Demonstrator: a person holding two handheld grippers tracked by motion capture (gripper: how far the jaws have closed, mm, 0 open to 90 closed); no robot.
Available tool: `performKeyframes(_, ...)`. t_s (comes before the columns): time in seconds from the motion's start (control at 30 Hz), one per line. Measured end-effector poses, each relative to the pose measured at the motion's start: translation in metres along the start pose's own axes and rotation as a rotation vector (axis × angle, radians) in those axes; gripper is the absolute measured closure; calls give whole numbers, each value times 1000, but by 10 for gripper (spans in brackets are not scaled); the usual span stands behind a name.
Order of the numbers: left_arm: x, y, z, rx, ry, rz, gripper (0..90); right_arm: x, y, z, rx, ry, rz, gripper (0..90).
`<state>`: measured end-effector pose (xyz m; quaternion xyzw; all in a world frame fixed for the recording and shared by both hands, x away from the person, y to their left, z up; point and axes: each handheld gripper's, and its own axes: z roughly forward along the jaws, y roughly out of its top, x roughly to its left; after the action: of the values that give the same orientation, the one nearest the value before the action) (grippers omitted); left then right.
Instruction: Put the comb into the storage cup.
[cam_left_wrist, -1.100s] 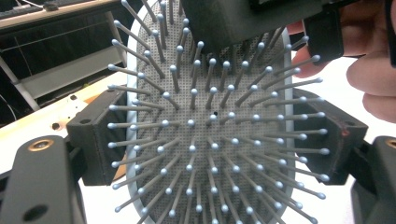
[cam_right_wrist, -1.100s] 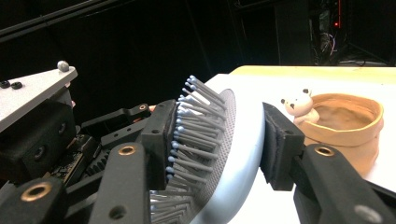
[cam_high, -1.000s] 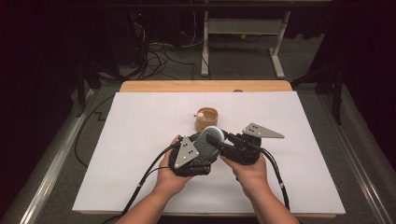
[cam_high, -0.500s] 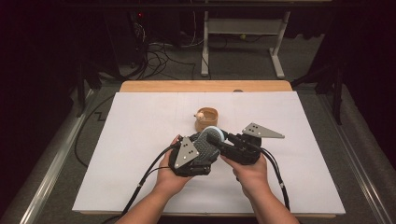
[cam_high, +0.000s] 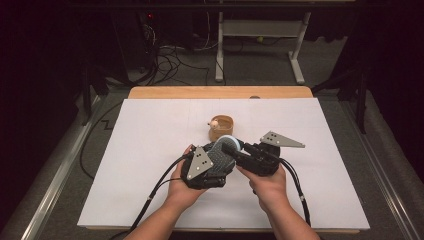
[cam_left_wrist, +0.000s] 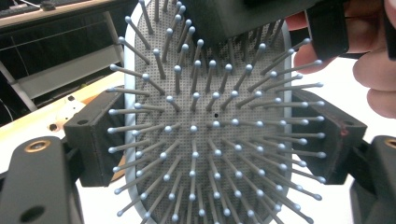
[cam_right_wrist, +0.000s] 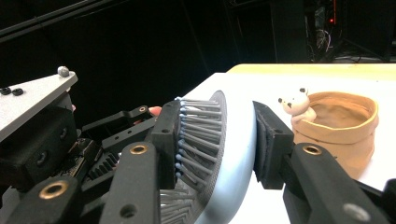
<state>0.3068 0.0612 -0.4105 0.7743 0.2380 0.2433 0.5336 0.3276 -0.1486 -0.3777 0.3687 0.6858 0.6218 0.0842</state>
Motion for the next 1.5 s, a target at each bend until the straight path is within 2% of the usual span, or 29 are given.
performKeyframes(0.4, 2, -1, 0, -6, -17, -16, 194, 0, 0, 0, 1, 0, 8, 613)
performKeyframes(0.57, 6, -3, 3, 12, -54, -53, 164, 0, 2, -2, -9, -2, 10, 614)
performKeyframes(0.83, 10, -4, 3, 4, -86, -90, 100, -1, 7, -7, -34, -9, 3, 615)
performKeyframes(0.9, 11, -5, 3, 2, -84, -94, 91, -1, 9, -8, -39, -12, 0, 614)
performKeyframes(1.27, 19, -14, -8, -27, -114, -113, 0, -2, 15, -12, -63, -33, -21, 614)
performKeyframes(1.43, 22, -18, -16, -53, -112, -103, 0, -3, 17, -13, -71, -43, -25, 613)
performKeyframes(1.5, 25, -21, -20, -59, -104, -113, 0, -6, 18, -15, -78, -54, -22, 613)
